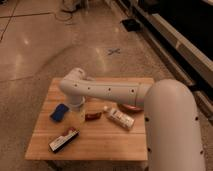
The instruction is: Wipe the white sponge on the table
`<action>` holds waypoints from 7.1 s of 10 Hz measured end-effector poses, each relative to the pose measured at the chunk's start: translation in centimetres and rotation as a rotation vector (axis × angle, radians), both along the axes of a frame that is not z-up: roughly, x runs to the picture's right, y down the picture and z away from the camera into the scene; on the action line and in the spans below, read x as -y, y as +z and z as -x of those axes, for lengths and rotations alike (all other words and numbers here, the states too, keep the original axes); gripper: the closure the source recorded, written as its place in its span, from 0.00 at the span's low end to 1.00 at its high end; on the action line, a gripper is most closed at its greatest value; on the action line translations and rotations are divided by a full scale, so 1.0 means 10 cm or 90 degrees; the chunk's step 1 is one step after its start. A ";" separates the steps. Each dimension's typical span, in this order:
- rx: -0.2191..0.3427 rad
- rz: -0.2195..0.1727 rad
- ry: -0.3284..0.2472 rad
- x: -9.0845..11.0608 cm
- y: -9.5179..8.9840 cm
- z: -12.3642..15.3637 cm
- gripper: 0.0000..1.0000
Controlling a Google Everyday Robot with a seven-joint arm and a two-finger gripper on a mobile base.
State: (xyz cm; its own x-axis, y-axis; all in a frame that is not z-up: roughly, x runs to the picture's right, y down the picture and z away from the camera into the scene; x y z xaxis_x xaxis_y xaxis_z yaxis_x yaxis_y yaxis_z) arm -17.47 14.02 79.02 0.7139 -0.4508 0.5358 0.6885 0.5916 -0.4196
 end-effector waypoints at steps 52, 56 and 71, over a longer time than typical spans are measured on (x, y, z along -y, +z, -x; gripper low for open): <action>0.127 -0.052 -0.140 0.40 1.25 0.95 1.00; 0.187 -0.051 -0.185 0.22 1.01 1.34 1.00; 0.184 -0.045 -0.203 0.39 1.01 1.32 1.00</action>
